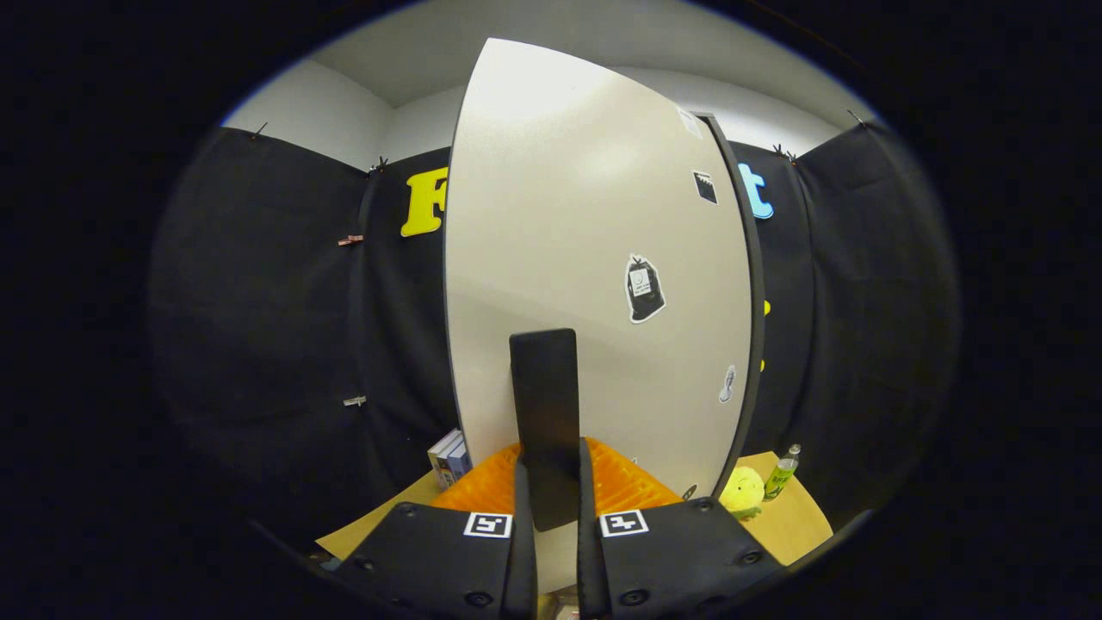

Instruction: Open the shoe cabinet door, grab the shoes and put them into the shoe cabinet, then close the shoe cabinet door.

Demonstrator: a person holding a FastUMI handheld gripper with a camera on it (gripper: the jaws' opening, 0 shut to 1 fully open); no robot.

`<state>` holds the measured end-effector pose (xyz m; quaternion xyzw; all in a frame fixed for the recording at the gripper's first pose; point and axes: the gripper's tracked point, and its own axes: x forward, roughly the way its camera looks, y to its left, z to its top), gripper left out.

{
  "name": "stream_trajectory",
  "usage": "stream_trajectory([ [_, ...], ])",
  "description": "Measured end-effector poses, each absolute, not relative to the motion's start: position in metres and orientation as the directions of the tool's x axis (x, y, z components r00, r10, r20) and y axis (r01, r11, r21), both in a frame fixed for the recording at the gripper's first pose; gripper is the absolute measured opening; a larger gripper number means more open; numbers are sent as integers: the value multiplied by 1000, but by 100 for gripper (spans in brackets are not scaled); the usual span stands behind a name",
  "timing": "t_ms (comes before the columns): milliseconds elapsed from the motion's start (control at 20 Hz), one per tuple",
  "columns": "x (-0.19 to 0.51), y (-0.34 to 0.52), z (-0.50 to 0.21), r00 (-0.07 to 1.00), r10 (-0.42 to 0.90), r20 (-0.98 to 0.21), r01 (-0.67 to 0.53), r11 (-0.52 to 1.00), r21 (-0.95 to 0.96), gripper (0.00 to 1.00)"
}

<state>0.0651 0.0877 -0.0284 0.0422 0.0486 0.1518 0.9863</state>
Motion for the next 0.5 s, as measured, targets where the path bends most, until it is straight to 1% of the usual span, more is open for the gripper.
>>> stream_trajectory([
  [250,44,42,-28,955,282,-95,-273,957,93,22],
  [500,29,-2,-29,961,252,-114,-238,963,127,21],
])
